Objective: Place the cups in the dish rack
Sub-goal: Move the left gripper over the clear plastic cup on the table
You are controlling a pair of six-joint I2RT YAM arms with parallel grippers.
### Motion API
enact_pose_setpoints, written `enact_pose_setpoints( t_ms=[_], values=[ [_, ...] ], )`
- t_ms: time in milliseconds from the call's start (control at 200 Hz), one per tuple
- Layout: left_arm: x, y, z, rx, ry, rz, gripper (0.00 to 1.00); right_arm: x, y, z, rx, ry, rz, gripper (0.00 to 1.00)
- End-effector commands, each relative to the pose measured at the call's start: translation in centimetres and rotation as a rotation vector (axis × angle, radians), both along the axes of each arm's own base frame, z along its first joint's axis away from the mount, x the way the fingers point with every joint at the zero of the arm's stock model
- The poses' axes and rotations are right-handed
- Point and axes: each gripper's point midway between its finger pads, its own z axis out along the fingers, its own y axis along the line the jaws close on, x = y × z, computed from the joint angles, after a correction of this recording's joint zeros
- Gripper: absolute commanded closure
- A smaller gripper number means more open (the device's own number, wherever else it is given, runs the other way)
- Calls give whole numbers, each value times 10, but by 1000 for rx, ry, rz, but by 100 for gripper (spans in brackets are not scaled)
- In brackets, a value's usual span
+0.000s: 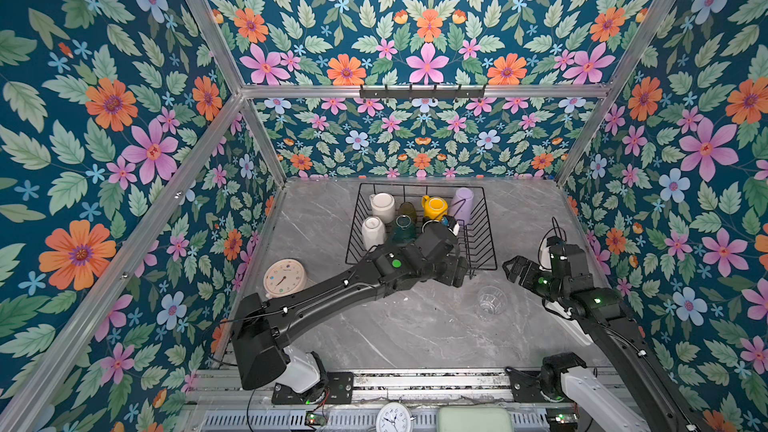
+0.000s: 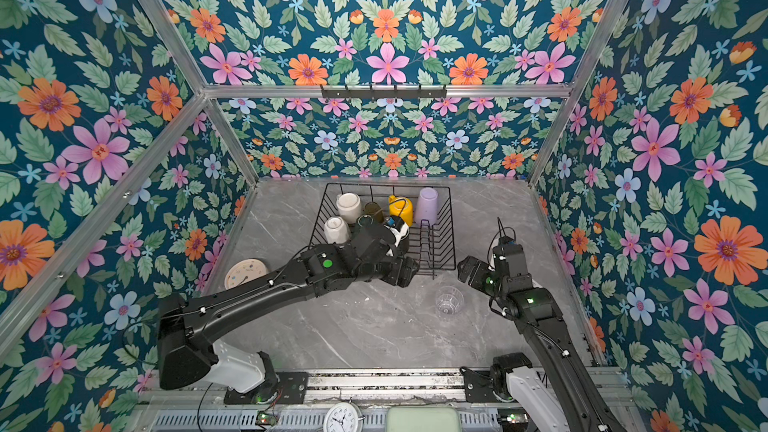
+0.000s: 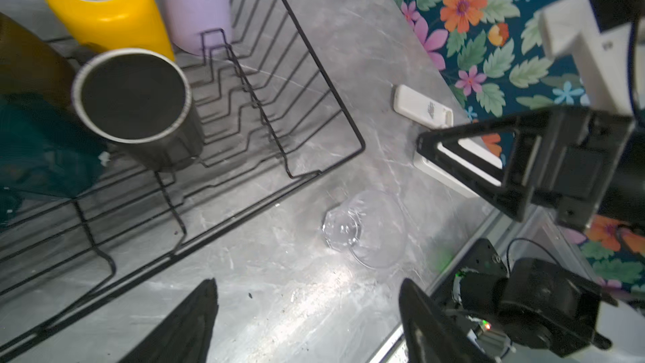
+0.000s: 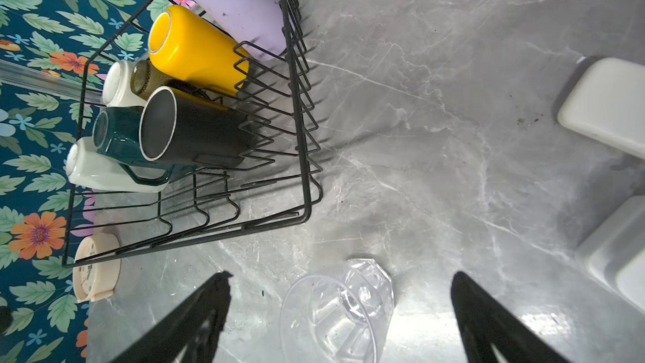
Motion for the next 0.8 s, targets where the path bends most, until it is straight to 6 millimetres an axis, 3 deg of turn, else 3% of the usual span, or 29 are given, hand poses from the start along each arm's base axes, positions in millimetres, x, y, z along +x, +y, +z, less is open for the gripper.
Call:
enact_pose_setpoints(
  t_ms=[0, 265, 555, 795],
  values=[
    [-18, -11, -13, 26, 48, -30, 22, 3, -3, -2, -15, -14, -6, 2],
    [-42, -39, -73, 154, 124, -96, 30, -2, -5, -13, -16, -5, -15, 2],
    [-35, -71, -89, 150, 124, -103, 37, -14, -7, -22, -11, 4, -19, 2],
    [-33, -74, -119, 226, 149, -103, 44, -17, -7, -25, -14, 8, -12, 2]
  ],
)
